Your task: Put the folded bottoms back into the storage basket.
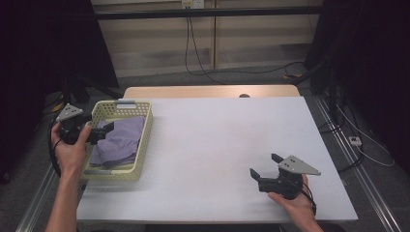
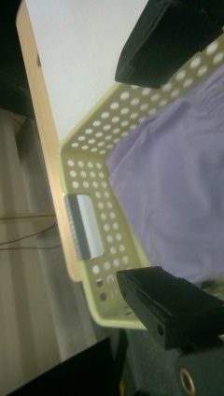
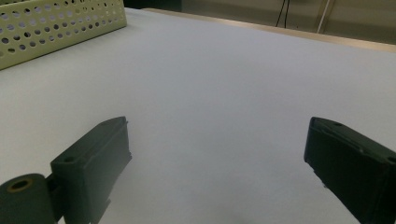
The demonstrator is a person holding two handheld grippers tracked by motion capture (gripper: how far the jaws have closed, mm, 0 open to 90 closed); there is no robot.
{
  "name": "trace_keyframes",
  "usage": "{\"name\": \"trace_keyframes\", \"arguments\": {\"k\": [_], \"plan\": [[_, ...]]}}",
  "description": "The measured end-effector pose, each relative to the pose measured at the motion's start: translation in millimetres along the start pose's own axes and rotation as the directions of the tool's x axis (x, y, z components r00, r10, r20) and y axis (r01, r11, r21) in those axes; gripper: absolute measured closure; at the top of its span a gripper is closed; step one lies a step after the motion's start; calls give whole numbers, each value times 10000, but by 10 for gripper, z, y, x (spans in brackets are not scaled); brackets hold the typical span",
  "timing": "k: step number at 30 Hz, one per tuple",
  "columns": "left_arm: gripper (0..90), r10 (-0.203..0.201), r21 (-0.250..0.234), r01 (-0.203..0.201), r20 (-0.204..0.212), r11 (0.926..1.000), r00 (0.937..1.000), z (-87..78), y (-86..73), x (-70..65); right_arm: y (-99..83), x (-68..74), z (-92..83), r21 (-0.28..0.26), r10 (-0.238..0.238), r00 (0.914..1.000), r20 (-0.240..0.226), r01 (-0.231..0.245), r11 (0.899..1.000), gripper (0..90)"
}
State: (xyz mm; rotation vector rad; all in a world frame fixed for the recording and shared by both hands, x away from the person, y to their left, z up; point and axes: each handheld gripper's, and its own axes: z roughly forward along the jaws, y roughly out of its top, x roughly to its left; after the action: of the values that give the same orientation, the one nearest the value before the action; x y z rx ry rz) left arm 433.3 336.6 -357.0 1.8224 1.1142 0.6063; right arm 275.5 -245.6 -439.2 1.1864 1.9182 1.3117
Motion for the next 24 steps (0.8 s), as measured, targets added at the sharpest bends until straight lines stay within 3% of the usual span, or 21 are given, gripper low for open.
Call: {"name": "trace_keyframes", "arguments": {"k": [3,8,11,16,24], "plan": [[58,38,203,-39,74,9998,10000,-11,-12,-6,-2,5,5,52,22,10000,-29,-22,10000,64],[61,-237,49,236,143,9997,9996,-75,-56,-37,1,-4,3,5,108,9999,-7,-108,9999,64],[61,-136,283,138,-72,9995,9999,-117,-70,-62,2,1,5,6,100,9999,-12,-100,10000,64],[61,274,504,-278,87,9983,9996,-178,-80,-147,1,-4,9,5,137,9999,-55,-137,9999,62],[61,542,388,-546,125,9978,9985,-257,-109,-271,2,-2,15,42,97,9999,-59,-97,9999,62]]}}
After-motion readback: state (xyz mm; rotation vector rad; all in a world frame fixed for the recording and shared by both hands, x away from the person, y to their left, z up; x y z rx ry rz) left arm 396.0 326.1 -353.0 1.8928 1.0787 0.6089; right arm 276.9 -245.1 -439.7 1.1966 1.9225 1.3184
